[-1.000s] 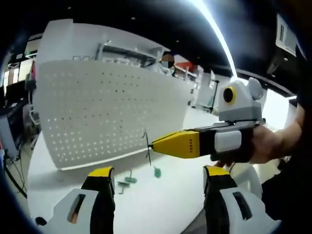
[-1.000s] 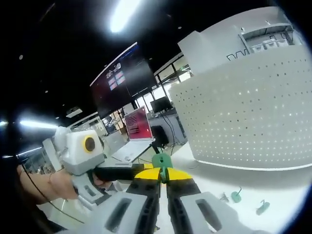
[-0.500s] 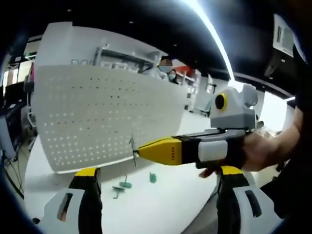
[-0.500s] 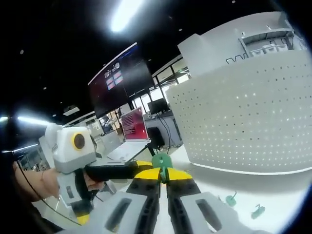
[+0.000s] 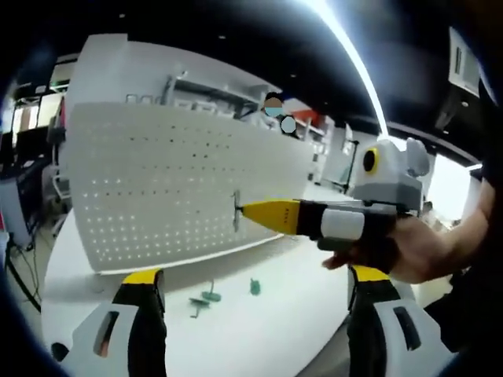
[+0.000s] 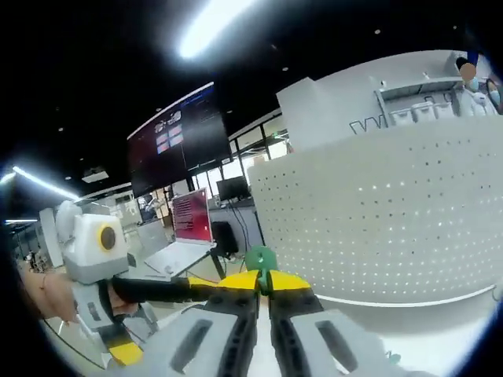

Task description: Insert the hook assembly into the mounting plate slot until the hook locks in place.

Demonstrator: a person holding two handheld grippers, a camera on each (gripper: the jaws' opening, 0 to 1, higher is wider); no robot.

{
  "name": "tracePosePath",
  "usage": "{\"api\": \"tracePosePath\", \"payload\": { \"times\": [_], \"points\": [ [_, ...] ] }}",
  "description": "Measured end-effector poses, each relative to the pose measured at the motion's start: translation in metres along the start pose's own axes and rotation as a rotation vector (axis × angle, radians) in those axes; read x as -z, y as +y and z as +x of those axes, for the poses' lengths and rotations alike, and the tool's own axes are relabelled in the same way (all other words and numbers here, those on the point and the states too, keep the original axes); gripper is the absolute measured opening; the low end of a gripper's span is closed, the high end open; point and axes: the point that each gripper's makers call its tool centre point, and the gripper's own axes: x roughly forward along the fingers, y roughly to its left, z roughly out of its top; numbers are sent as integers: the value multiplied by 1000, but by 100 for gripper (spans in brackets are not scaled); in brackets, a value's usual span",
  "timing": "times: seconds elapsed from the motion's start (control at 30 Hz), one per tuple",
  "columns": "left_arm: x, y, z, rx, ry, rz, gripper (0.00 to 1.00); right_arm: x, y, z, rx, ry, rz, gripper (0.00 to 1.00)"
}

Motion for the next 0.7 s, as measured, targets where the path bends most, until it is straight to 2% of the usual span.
{"api": "tracePosePath", "payload": {
  "times": [0.1, 0.2, 0.33, 0.47, 0.53, 0.57, 0.7],
  "points": [
    [2, 0, -1, 0, 8, 4, 97, -8, -7, 3, 38, -32, -37, 0],
    [3, 2, -5, -10, 13, 14, 97, -16, -12, 8, 55, -57, -33, 0],
    [2, 8, -9, -21, 3, -16, 95, -23, -20, 19, 85, -73, -40, 0],
    [6, 10, -12, -23, 23, 6, 94, -32, -30, 25, 125, -104, -44, 0],
    [1, 16, -14, -45, -1, 3, 90, -36, -36, 29, 151, -119, -25, 0],
    [-6, 15, -13, -41, -31, 19, 88, -38, -37, 32, 152, -123, -26, 0],
    [-7, 10, -5, -10, -19, -6, 93, -50, -52, 43, 196, -155, -39, 0]
  ]
}}
